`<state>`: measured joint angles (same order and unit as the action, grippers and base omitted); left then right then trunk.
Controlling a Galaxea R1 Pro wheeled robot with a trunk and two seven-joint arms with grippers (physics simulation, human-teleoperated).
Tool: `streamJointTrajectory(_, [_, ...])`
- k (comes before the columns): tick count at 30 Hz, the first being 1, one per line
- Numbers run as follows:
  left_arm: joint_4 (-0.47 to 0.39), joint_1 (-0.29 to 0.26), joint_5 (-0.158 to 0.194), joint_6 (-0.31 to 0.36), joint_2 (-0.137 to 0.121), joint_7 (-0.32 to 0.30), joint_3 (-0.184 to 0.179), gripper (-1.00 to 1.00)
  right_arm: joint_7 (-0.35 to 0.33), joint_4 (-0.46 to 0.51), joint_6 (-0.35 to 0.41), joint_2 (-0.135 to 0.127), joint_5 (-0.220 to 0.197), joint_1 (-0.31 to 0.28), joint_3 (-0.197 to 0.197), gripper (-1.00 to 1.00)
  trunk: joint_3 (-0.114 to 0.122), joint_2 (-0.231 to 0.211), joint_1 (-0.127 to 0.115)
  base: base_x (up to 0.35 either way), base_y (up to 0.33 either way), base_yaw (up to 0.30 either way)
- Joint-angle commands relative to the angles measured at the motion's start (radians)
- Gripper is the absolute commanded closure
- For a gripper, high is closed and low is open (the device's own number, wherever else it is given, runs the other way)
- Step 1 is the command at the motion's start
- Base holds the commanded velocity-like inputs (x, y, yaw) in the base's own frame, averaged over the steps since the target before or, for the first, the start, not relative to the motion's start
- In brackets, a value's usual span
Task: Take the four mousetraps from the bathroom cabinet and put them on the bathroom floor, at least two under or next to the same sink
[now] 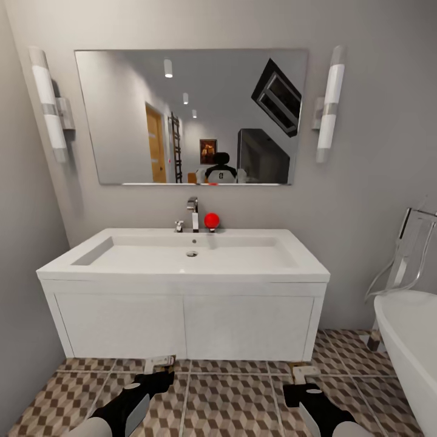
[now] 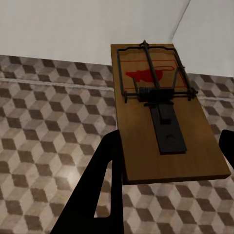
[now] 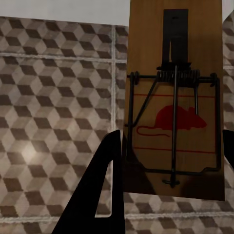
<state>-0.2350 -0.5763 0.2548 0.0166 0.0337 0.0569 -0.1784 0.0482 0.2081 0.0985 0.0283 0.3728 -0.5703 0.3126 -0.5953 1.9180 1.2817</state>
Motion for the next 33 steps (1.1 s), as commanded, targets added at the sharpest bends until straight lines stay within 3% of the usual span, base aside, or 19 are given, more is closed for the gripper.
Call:
streamJointTrajectory(1, [-0.001, 0.0, 0.008, 0.002, 0.0, 0.008, -0.009, 1.0, 0.003, 0.002, 0.006, 0.001, 0.009, 0.0, 0.005, 1.0, -0.004, 0.008, 0.004, 0.0, 0.0, 0.0])
streamJointTrajectory(33, [0.0, 0.0, 0.014, 0.014, -0.001, 0.008, -0.009, 1.0, 0.048, 0.002, 0.009, 0.002, 0.003, 0.0, 0.009, 1.0, -0.105, 0.232, 0.126, 0.0, 0.0, 0.0])
